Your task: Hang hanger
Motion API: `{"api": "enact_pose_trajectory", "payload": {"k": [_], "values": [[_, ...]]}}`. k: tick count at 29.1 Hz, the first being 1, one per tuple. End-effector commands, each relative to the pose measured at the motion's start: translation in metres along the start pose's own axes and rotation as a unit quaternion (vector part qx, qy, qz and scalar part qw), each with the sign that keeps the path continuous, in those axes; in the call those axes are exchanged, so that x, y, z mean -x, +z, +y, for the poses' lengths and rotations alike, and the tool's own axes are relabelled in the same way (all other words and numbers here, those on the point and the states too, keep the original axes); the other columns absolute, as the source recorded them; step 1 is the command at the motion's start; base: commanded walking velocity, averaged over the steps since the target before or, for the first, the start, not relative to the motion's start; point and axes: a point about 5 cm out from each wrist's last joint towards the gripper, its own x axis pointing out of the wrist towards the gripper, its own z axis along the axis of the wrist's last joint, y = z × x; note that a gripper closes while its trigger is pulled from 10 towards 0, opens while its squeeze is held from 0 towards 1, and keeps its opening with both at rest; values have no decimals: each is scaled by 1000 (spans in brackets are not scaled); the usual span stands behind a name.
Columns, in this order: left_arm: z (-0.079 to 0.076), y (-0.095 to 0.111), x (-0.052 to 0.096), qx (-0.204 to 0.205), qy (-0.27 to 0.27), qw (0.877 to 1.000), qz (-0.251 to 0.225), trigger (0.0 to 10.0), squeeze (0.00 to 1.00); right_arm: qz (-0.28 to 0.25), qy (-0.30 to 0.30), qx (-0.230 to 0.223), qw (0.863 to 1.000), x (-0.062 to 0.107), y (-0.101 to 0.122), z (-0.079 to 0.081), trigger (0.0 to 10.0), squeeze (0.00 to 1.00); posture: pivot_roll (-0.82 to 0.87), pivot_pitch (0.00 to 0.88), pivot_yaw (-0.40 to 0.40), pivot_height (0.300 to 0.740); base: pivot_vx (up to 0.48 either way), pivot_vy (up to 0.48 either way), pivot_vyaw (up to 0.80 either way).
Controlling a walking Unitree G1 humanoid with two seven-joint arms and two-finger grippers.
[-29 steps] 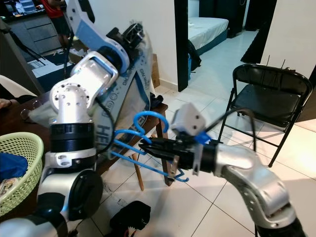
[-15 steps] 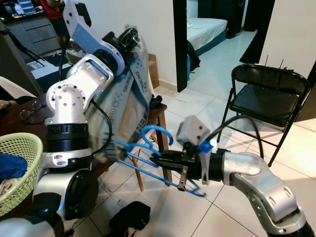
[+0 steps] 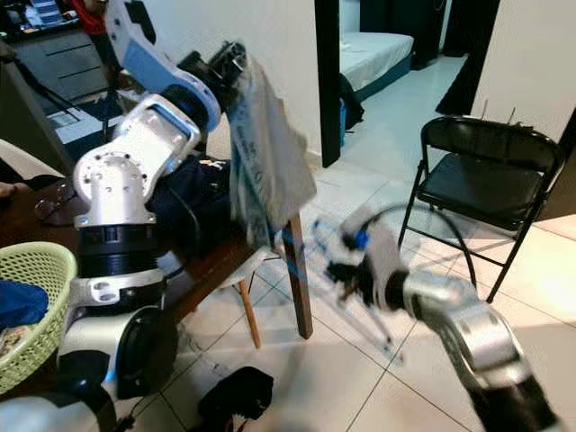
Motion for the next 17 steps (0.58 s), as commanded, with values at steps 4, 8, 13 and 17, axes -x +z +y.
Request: {"api": "enact_pose_trajectory", "payload": {"k": [4,8,13,17], "values": [[-7,3,3,-1,-17,1000,-11,10000,0,-50,-119,-51,990,0,10,-33,10000,0,35,0,87,735,0,0,0],[0,1,5,-7,-2,1000,-10,10000,0,-110,-194,-95,970,6,24,-54,10000,0,31,0,86,735,0,0,0],[8,3,8,-15,17,1000,-15,10000,0,-146,-255,-137,946,15,29,-69,10000,0,30,0,86,735,0,0,0],[13,2,11,-24,28,999,-13,10000,0,-174,-289,-177,924,20,32,-79,10000,0,30,2,87,735,0,0,0]]}}
